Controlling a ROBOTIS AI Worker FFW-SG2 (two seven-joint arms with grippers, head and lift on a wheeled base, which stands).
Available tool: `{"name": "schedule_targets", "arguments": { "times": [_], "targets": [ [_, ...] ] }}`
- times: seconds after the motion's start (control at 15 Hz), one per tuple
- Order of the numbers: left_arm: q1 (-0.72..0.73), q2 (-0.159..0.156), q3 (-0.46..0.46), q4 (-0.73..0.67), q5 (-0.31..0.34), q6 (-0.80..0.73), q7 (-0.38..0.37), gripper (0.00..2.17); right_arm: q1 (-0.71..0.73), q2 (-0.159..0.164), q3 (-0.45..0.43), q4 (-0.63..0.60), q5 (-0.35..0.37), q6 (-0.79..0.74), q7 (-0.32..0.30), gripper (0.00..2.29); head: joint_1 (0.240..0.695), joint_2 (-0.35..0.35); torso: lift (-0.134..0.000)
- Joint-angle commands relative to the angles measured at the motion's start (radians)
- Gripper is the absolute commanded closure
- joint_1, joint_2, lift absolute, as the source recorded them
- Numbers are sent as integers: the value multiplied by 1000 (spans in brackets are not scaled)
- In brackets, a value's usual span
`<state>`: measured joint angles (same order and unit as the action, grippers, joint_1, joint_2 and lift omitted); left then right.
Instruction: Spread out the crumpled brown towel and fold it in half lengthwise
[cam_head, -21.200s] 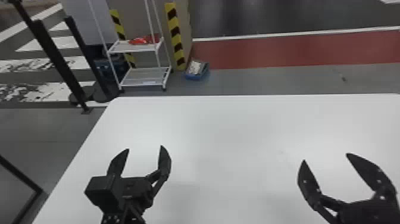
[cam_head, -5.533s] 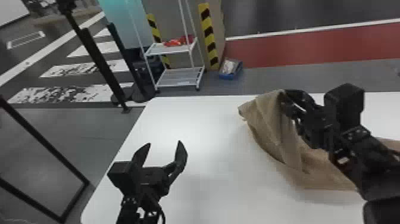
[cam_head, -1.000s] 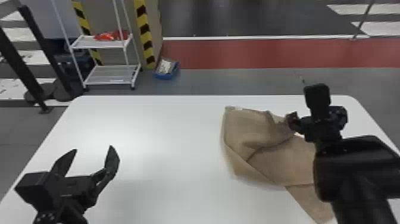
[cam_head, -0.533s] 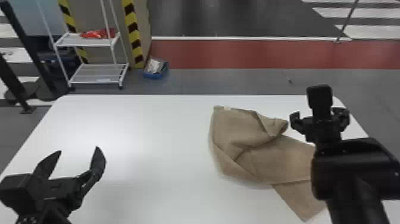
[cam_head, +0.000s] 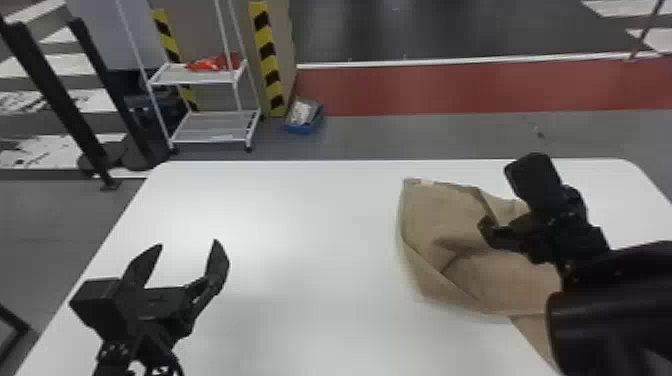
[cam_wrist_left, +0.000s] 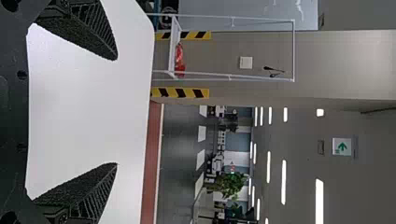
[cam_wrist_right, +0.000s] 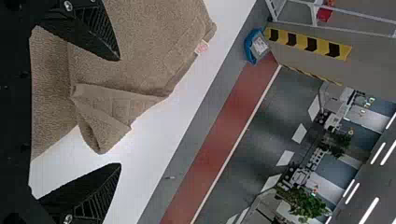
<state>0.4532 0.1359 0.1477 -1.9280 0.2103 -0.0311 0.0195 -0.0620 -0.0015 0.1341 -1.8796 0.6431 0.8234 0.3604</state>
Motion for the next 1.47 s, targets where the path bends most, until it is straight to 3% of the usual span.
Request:
{"name": "schedule_targets", "arguments": {
  "times": [0.0, 0.4, 0.6, 0.93, 1.27, 1.4],
  "targets": [
    [-8, 2, 3, 0, 1, 3, -6, 63, 42, 2, -18, -49, -7, 23, -1, 80, 695, 123, -125],
    [-39, -1, -13, 14, 3, 9, -46, 66, 77, 2, -129, -121, -73, 60, 17, 113, 695, 68, -125],
    [-42, -1, -14, 15, 3, 12, -50, 66, 62, 2, -119, -84, -79, 63, 28, 127, 695, 47, -125],
    [-44, -1, -14, 18, 3, 24, -50, 66, -42, 2, -80, 83, -82, 47, 17, 151, 695, 64, -125],
    [-42, -4, -14, 18, 3, 24, -50, 66, -87, 2, -74, 140, -88, 66, 9, 188, 695, 70, -125],
    [-42, -4, -14, 18, 3, 24, -50, 70, -90, 2, -67, 148, -85, 69, 9, 370, 695, 70, -125]
  ]
}}
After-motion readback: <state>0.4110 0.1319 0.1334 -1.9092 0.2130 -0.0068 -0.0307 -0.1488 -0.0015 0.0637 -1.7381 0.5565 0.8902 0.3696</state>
